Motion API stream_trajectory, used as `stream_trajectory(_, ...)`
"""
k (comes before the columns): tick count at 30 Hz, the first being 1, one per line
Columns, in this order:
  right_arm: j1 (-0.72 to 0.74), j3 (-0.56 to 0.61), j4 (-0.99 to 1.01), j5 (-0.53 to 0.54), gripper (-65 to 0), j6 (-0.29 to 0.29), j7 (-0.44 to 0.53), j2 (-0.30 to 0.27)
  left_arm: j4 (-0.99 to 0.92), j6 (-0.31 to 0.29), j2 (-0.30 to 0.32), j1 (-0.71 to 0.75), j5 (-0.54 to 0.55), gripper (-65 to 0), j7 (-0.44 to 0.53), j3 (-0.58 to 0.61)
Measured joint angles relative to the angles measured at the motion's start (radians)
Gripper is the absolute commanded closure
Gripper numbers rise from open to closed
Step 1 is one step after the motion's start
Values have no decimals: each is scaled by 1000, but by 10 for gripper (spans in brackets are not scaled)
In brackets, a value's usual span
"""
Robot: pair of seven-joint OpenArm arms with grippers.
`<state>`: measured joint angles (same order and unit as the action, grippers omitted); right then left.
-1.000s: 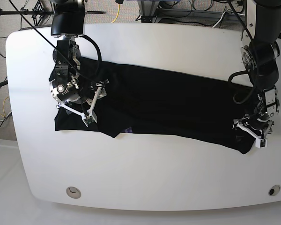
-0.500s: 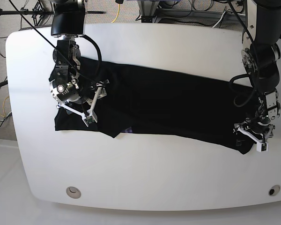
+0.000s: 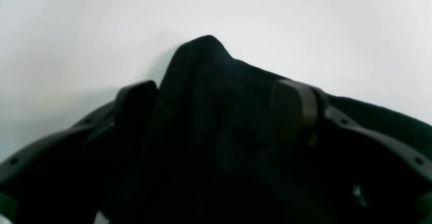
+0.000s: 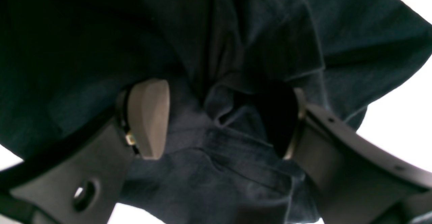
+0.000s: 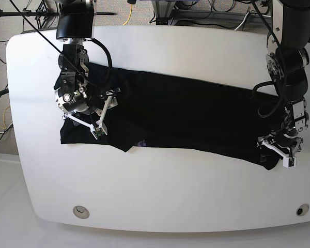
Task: Fold the T-shirt properly
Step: 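Hold both shirt ends with both grippers, adjusting the left gripper's grip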
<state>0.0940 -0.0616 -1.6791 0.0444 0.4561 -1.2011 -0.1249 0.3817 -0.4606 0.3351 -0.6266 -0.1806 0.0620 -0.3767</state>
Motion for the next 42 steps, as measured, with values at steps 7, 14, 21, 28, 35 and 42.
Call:
stream_trajectory(7, 0, 0, 0, 0, -436, 0, 0, 0, 0, -3, -18, -3, -39, -479, 18, 0)
stream_trajectory(14, -2, 0, 1, 0, -436, 0, 0, 0, 0, -3, -16, 19, -40, -479, 24, 0)
stream_trajectory(21, -20, 0, 1, 0, -436, 0, 3, 0, -2, -2, -16, 33, -40, -479, 22, 0)
stream_trajectory(28, -19, 0, 3, 0, -436, 0, 3, 0, 2, -2, -16, 51, -36, -479, 42, 0)
stream_trajectory(35, -19, 0, 3, 0, -436, 0, 3, 5, 2, -2, -13, 51, -36, -345, 70, 0)
stream_trajectory(42, -19, -2, 3, -6, -436, 0, 4, 31, 2, 0, -12, 71, -36, -97, 89, 0)
